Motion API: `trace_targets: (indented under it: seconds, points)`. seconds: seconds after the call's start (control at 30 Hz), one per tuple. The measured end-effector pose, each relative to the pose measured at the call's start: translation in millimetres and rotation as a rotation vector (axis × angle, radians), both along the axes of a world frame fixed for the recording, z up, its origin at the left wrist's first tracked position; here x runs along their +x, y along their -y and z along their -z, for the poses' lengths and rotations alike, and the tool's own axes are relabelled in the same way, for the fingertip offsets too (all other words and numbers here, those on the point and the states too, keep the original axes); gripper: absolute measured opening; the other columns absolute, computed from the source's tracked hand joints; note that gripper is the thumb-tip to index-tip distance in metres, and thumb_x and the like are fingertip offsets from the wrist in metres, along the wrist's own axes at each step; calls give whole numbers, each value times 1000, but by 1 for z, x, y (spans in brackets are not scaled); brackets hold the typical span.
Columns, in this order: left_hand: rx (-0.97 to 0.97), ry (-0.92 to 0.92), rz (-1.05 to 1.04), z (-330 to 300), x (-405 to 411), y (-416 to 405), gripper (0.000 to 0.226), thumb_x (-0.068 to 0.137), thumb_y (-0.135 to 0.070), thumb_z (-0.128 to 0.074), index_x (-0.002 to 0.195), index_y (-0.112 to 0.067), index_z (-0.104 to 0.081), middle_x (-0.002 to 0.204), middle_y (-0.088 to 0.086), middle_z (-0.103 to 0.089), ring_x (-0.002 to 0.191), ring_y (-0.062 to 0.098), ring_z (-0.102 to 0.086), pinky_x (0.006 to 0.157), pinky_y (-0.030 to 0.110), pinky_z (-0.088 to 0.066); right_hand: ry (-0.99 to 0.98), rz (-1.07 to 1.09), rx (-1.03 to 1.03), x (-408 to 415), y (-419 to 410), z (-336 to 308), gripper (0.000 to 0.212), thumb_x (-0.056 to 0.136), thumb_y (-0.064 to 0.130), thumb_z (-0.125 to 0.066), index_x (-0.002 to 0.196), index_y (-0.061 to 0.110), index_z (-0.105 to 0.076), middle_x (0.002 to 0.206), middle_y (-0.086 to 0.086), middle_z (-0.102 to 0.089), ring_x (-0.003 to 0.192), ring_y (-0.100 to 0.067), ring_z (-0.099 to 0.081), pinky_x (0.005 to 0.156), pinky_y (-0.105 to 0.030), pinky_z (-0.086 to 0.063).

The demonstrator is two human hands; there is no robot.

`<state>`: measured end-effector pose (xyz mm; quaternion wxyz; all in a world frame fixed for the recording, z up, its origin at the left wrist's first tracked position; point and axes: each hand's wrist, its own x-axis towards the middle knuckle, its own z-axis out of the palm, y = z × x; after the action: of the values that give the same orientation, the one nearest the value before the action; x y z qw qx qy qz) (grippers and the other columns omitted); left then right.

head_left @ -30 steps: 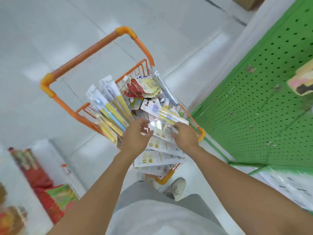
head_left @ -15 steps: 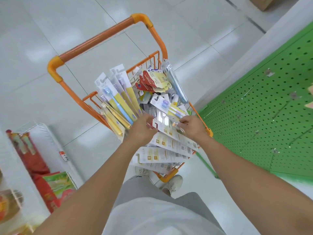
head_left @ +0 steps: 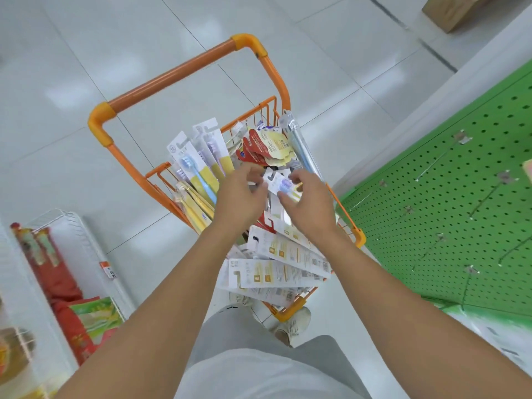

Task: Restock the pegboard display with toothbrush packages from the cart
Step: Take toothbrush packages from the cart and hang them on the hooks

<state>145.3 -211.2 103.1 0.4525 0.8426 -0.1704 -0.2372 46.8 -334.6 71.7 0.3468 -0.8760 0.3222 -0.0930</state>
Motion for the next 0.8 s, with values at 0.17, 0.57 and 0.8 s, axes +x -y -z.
trace_targets:
  seconds: [0.17, 0.57, 0.8]
  points:
    - [-118, -78, -193, -14, 46, 2, 26, 87, -9, -64, 107, -26, -63, 99, -10, -67, 95, 15, -68, 83, 37, -59, -223, -144, -62, 82, 19, -10, 75, 79, 44, -79, 138, 11, -46, 137, -9, -52, 124, -28, -51, 97, -42, -48]
    - [-247, -255, -320, -6, 57, -29, 18, 99, -8, -56, 114, -16, -64, 107, 4, -67, 85, 19, -73, 74, 29, -61, -422, -269, -552, 114, 16, 22, 23, 98, 12, -49, 121, 10, -49, 111, -10, -62, 96, -32, -62, 60, -36, -35]
    - [-155, -13, -67, -13, 81, 2, 32, 96, -7, -58, 125, -22, -58, 118, -4, -63, 91, 7, -65, 71, 13, -54, -323, -371, -496, 91, 31, -9, 21, 98, 6, -50, 112, 19, -59, 89, -6, -66, 90, -33, -64, 58, -33, -33]
